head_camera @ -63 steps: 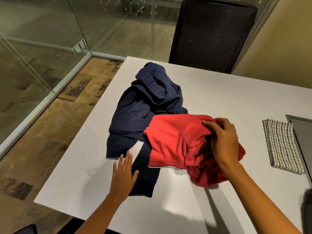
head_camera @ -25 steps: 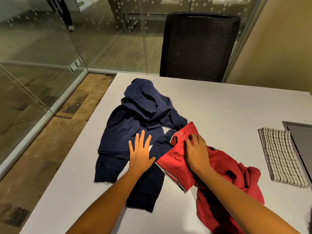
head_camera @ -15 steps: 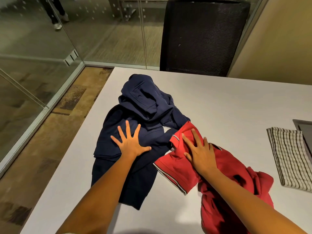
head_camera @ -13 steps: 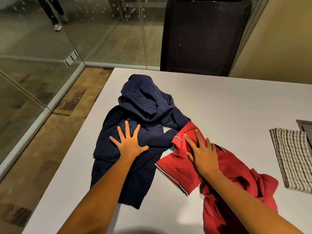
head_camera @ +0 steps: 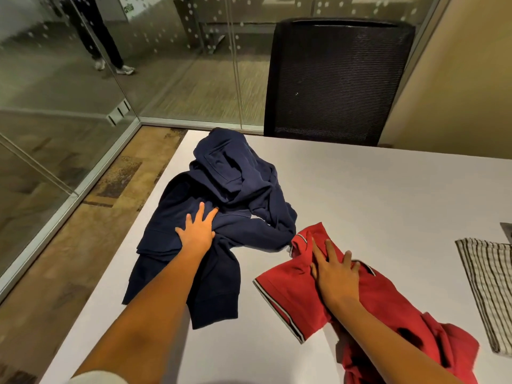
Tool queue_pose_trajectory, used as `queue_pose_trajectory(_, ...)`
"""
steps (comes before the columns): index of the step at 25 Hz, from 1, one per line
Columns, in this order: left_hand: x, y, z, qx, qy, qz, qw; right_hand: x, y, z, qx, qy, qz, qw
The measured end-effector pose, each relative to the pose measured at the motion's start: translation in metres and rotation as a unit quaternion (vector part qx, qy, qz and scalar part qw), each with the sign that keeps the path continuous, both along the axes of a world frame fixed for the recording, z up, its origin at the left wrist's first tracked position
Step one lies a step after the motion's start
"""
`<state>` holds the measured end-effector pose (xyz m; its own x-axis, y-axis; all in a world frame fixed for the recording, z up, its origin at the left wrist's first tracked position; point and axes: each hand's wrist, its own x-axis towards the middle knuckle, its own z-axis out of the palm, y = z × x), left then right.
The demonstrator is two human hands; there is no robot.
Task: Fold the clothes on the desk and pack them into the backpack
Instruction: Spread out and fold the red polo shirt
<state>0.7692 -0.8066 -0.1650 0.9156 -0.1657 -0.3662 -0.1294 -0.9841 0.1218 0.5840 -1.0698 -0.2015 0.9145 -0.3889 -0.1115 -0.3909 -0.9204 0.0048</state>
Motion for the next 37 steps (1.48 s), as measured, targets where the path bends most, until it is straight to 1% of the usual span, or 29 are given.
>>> queue_pose_trajectory(1,0.000,0.001,0.000,-0.022,-0.010,-0.001,1.000,0.005,0.000,0.001,0.001,0.019,-0.014,1.000)
queue_pose_trajectory(2,-0.007,0.000,-0.001,-0.042,-0.043,-0.009,0.998,0.007,0.000,0.002,0.001,0.035,-0.018,0.999)
queue_pose_trajectory(4,-0.038,-0.002,-0.014,-0.085,-0.153,-0.048,0.983,0.007,0.000,0.004,0.008,0.052,-0.020,0.998)
queue_pose_trajectory(5,-0.056,-0.003,-0.022,-0.089,-0.193,-0.080,0.974,0.009,0.000,0.005,0.011,0.053,-0.021,0.998)
queue_pose_trajectory(6,-0.071,-0.004,-0.031,-0.074,-0.208,-0.119,0.968,0.011,-0.001,0.006,0.014,0.054,-0.023,0.998)
queue_pose_trajectory(7,-0.080,-0.005,-0.039,-0.042,-0.208,-0.153,0.965,0.013,-0.001,0.006,0.015,0.058,-0.025,0.998)
queue_pose_trajectory(9,-0.076,-0.007,-0.048,0.014,-0.207,-0.179,0.962,0.012,0.001,0.004,0.011,0.074,-0.023,0.997)
queue_pose_trajectory(12,-0.047,-0.009,-0.046,0.050,-0.215,-0.147,0.964,0.011,-0.001,0.005,0.010,0.076,-0.021,0.997)
queue_pose_trajectory(15,-0.029,-0.008,-0.041,0.077,-0.162,-0.129,0.975,0.011,0.000,0.008,0.011,0.083,-0.016,0.996)
queue_pose_trajectory(17,-0.026,-0.013,-0.032,0.080,-0.116,-0.108,0.984,0.012,0.000,0.009,0.014,0.090,-0.016,0.996)
queue_pose_trajectory(19,-0.033,-0.020,-0.023,0.061,-0.078,-0.087,0.991,0.010,-0.002,0.012,0.027,0.087,-0.018,0.996)
queue_pose_trajectory(21,-0.052,-0.027,-0.013,0.007,-0.069,-0.088,0.994,0.005,-0.005,0.017,0.063,0.050,-0.016,0.997)
queue_pose_trajectory(23,-0.082,-0.030,-0.012,-0.041,-0.134,-0.149,0.979,-0.009,-0.006,0.027,0.102,-0.043,0.008,0.994)
queue_pose_trajectory(24,-0.099,-0.031,-0.017,-0.057,-0.167,-0.181,0.967,-0.021,-0.007,0.029,0.091,-0.093,0.025,0.991)
queue_pose_trajectory(25,-0.115,-0.032,-0.025,-0.083,-0.181,-0.197,0.960,-0.032,-0.009,0.029,0.066,-0.133,0.034,0.988)
queue_pose_trajectory(27,-0.154,-0.043,-0.030,-0.128,-0.152,-0.210,0.957,-0.064,-0.014,0.032,0.024,-0.169,0.015,0.985)
queue_pose_trajectory(29,-0.182,-0.053,-0.036,-0.146,-0.120,-0.221,0.957,-0.092,-0.019,0.031,-0.007,-0.179,-0.028,0.983)
queue_pose_trajectory(30,-0.195,-0.058,-0.038,-0.140,-0.104,-0.220,0.960,-0.108,-0.021,0.033,-0.020,-0.180,-0.055,0.982)
queue_pose_trajectory(32,-0.214,-0.059,-0.042,-0.122,-0.108,-0.213,0.963,-0.130,-0.021,0.033,-0.021,-0.155,-0.075,0.985)
queue_pose_trajectory(34,-0.224,-0.056,-0.043,-0.134,-0.114,-0.206,0.963,-0.144,-0.014,0.028,-0.004,-0.126,-0.025,0.992)
queue_pose_trajectory(35,-0.227,-0.052,-0.041,-0.131,-0.136,-0.198,0.962,-0.148,-0.011,0.026,-0.005,-0.123,0.007,0.992)
queue_pose_trajectory(37,-0.229,-0.042,-0.039,-0.128,-0.177,-0.182,0.959,-0.154,-0.007,0.024,-0.015,-0.144,0.055,0.988)
